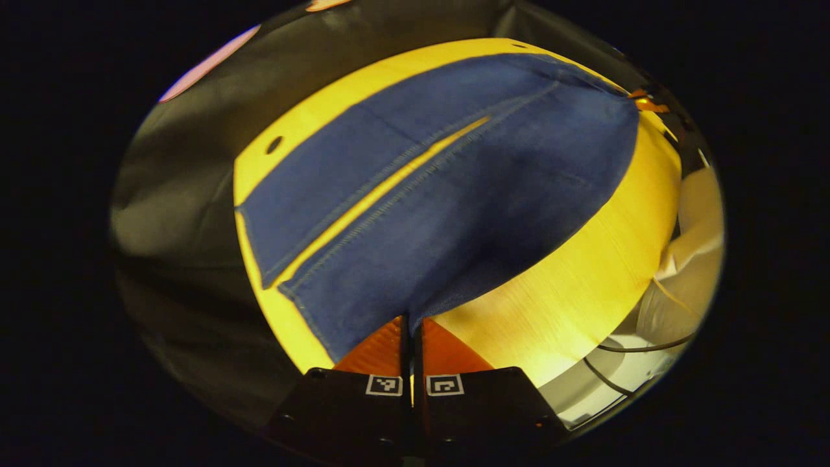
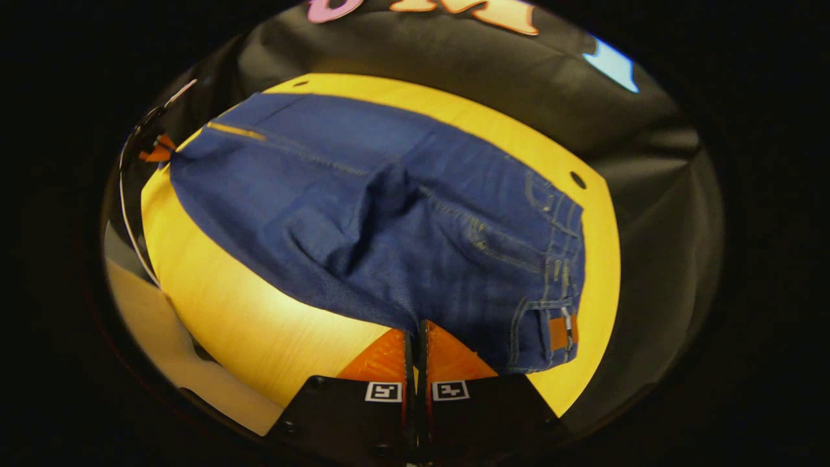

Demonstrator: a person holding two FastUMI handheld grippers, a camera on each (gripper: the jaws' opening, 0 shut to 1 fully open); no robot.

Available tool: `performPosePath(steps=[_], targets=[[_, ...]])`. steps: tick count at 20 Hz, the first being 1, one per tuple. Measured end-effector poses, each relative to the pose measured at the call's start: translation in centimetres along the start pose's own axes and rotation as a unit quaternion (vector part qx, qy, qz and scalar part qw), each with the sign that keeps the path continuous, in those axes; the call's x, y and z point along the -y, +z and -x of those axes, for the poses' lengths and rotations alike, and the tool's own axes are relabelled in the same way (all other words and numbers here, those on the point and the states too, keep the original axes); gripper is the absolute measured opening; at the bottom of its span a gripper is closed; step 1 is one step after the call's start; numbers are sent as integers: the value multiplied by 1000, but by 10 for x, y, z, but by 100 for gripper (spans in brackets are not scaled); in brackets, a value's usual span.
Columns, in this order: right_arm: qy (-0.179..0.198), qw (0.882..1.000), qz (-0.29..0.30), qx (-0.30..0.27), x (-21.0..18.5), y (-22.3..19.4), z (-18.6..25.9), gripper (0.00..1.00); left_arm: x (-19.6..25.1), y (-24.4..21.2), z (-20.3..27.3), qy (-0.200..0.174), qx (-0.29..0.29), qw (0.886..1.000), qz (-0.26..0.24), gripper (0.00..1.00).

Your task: Grasp the waist and the cuffs of the jeans and fold them to make the two legs overlap; first hold the waist and fold one-third of the jeans toward the cuffs, then hold the cuffs and fold the remaining one-third in the same direction to finish folding.

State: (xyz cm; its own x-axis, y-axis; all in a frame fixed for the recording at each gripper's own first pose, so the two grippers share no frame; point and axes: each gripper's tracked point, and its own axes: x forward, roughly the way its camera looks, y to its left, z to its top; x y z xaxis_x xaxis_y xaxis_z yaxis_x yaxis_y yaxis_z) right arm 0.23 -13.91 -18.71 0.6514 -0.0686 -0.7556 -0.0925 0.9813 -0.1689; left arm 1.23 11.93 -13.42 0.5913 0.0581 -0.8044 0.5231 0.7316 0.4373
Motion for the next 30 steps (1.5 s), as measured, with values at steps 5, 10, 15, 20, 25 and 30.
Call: performPosePath(steps=[5,10,15,20,25,30], targets=[[-47,995,-29,85,24,94,9,3,-51,69,28,99,48,994,21,0],[-69,992,-19,105,46,161,-31,3,-104,122,8,137,58,989,24,0],[-39,995,-49,74,56,198,-120,0,-128,155,-68,139,16,990,17,0],[5,994,-105,34,52,190,-187,1,-129,172,-112,151,28,987,41,0],[11,986,-153,57,73,201,-185,41,-133,182,-113,185,69,976,92,4],[3,975,-202,94,118,200,-162,96,-143,187,-100,218,117,959,137,80]])
